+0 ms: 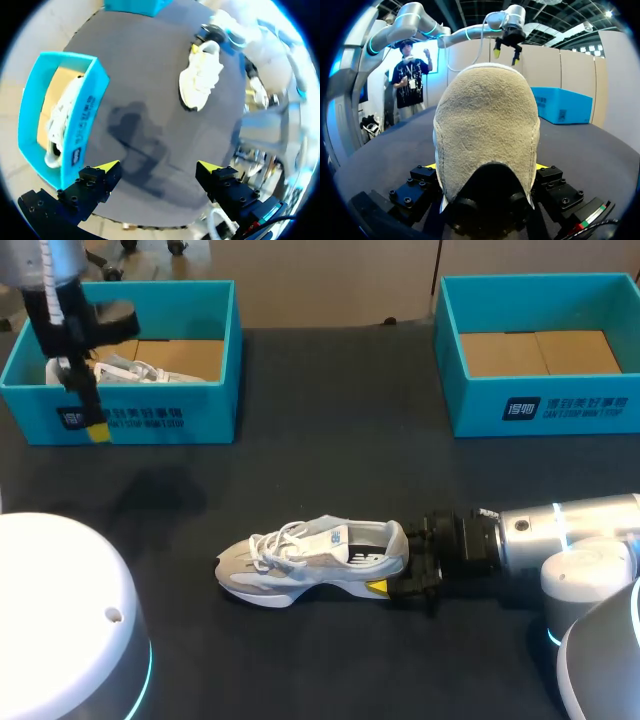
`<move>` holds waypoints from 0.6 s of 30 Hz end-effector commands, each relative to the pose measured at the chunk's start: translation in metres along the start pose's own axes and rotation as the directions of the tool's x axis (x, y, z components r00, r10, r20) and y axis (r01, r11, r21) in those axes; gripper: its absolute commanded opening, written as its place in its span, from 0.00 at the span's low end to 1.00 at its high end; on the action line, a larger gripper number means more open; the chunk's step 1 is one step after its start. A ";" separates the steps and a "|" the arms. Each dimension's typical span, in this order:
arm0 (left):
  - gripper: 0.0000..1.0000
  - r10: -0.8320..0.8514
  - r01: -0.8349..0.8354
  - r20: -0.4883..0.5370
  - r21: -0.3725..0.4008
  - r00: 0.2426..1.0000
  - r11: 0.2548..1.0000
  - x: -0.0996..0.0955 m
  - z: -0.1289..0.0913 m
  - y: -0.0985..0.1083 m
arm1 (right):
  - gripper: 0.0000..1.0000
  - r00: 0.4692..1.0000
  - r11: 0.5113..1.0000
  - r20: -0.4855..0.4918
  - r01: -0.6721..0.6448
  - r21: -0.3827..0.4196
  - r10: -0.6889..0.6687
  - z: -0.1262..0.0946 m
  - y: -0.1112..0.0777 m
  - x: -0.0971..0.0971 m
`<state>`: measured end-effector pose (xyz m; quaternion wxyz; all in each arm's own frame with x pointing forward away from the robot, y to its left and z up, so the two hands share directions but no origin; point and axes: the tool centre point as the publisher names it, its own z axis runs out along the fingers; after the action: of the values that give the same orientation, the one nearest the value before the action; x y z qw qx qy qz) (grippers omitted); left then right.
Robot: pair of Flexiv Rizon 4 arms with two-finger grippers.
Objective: Take the shoe out of the shoebox, open the shoe tongue, remove and reinsert the insole, then place the shoe into the shoebox
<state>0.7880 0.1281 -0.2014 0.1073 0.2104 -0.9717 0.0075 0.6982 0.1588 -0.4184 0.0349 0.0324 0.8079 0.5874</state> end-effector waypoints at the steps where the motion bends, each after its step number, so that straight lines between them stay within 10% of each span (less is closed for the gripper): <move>1: 1.00 -0.339 0.331 0.074 0.105 0.938 0.938 0.022 0.007 0.005 | 0.00 1.000 1.000 0.001 0.000 0.005 0.000 0.001 0.001 0.001; 18: 1.00 -0.442 0.420 0.115 0.174 0.890 0.891 0.036 0.011 -0.001 | 0.00 1.000 1.000 0.001 0.000 0.005 0.000 0.001 0.001 0.001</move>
<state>0.7593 0.1105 -0.2040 0.0282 0.4277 -0.9030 0.0305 0.6982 0.1588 -0.4184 0.0349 0.0323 0.8079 0.5874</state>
